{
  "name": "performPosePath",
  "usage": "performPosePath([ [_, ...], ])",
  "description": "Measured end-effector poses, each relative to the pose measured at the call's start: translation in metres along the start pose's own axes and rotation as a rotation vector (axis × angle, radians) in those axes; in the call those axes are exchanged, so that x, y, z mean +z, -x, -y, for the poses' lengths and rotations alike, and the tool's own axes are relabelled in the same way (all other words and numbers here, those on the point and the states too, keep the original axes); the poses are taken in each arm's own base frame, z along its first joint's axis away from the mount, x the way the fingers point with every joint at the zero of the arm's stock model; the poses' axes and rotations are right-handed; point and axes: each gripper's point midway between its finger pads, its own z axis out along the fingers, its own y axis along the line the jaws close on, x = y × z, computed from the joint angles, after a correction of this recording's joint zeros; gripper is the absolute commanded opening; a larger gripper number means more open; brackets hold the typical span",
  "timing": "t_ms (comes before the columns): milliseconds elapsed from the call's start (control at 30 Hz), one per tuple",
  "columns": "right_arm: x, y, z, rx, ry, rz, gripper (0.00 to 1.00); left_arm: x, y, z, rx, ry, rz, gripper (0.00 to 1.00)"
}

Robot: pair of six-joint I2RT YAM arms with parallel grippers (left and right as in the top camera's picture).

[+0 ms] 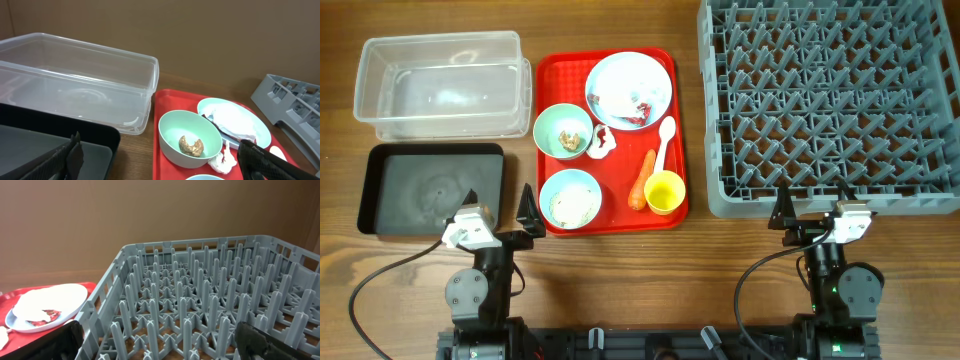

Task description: Sort waste into correct bins and load items into the dishwasher rack

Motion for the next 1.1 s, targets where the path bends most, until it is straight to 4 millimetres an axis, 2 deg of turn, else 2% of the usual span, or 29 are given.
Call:
performPosePath([
  [167, 0.000, 0.000, 0.000, 0.000, 0.000, 0.000, 1.00, 0.000, -0.003, 0.013, 0.004, -0.051, -0.012, 1.00],
  [1100, 0.000, 0.000, 0.000, 0.000, 0.000, 0.000, 1.00, 0.000, -0.003, 0.013, 0.004, -0.051, -0.012, 1.00],
])
